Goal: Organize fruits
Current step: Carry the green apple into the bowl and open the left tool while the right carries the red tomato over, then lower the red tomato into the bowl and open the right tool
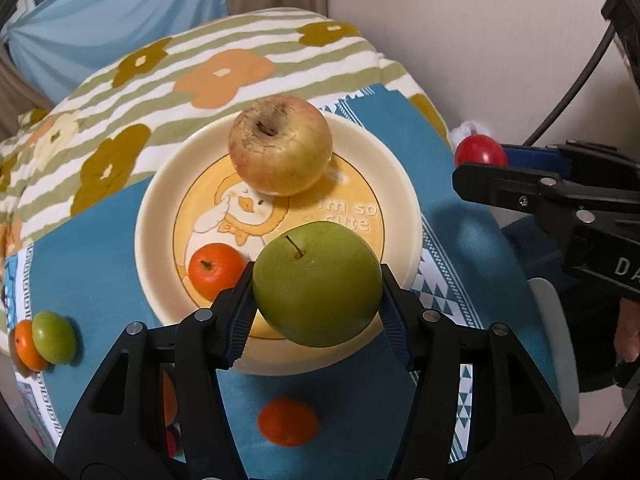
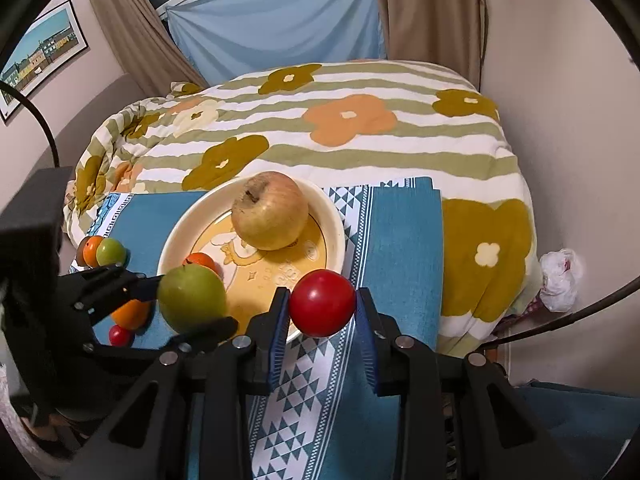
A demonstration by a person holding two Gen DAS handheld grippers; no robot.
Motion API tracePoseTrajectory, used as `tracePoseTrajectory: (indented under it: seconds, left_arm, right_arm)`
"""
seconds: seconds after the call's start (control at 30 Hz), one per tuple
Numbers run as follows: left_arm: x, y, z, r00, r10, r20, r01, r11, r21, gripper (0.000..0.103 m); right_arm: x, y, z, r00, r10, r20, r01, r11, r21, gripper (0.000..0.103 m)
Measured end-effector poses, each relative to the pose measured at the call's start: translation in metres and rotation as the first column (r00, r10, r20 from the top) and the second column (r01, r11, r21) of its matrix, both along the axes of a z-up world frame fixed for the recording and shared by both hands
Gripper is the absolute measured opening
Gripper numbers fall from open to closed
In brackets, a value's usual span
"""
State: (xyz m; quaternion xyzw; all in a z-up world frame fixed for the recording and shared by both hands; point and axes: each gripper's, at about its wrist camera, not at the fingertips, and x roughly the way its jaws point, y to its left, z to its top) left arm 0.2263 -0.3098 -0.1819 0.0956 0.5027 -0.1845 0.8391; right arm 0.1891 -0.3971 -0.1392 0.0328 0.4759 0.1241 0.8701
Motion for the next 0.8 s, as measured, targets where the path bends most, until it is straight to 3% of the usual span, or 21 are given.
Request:
tracePoseTrajectory:
  seconds: [0.5,0.6,0.63,0.8]
  left_arm:
    - [0.004,0.01,-0.006,0.998,0.069,-0.005,-0.069,0.998,0.004,0.062]
    - [0.003,0.013,0.002,0.997,0.07,0.018,-0.07,0.997,-0.015,0.099]
    - [0.003,0.015,0.006,0.997,0.074,0.035,-0.073,0.997,-0.023,0.103]
    - [0.001,0.029,0.027,0.994,0.09,0.067,-0.087,0.995,-0.054,0.103]
  right_arm:
    - [0.02,0.01,-0.008,0.998,0.066,0.022,-0.066,0.997,0.03,0.03]
    - [0.02,0.012,-0.007,0.997,0.068,0.025,-0.069,0.997,0.027,0.03]
    - [0.02,0.013,-0.006,0.997,0.07,0.027,-0.07,0.997,0.025,0.03]
    - [0.018,0.016,-0.001,0.997,0.073,0.032,-0.074,0.997,0.02,0.03]
